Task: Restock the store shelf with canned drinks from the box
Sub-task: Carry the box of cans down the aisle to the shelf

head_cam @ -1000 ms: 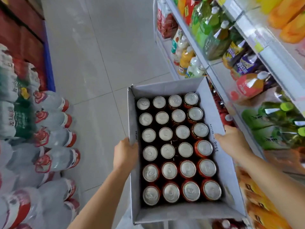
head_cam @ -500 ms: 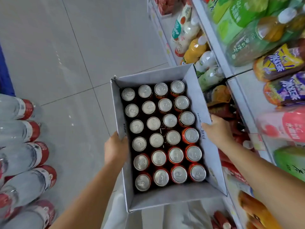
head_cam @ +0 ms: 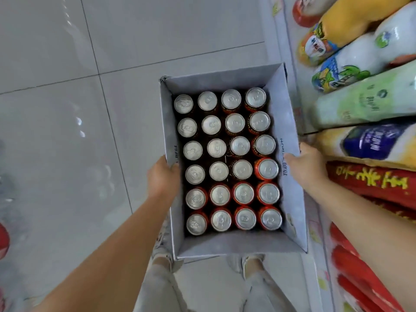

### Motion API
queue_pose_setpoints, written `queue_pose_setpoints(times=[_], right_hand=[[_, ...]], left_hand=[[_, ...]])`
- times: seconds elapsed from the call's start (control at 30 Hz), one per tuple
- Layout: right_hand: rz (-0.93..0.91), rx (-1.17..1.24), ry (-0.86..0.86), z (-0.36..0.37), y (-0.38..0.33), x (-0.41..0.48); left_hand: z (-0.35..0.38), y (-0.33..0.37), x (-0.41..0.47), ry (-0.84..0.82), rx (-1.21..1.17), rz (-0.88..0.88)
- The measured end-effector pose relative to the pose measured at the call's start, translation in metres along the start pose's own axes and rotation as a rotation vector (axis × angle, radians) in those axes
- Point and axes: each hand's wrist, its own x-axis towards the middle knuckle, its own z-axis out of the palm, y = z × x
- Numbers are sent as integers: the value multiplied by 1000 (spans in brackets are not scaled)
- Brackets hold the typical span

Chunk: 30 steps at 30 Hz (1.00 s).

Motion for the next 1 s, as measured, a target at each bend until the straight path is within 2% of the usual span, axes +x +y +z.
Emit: queue_pose_setpoints(times=[0.2, 0.43, 0.7, 0.73, 0.8, 0.83, 0.87, 0.93, 1.0], right_hand=[[-47, 0, 0, 47, 19, 50], [-51, 1, 32, 62, 23, 70], [18, 153, -26, 74, 30, 65], [-14, 129, 22, 73, 30, 60], [-165, 9, 173, 71, 28, 40], [-267, -42, 235, 72, 27, 26], [-360, -70, 255, 75, 25, 13], [-460, -76, 141, 86, 24, -6], [-413, -72, -99, 103, 26, -12]], left_hand=[[50, -16, 42, 27, -51, -1], [79, -28, 49, 50, -91, -7], [82, -31, 48, -92, -40, -37], [77, -30, 44, -38, -12, 24], [70, -25, 30, 128, 104, 295], [70, -22, 22, 157, 141, 446], [73, -20, 16, 117, 159, 554], [88, -18, 4, -68, 176, 596], [107, -22, 2, -180, 200, 540]])
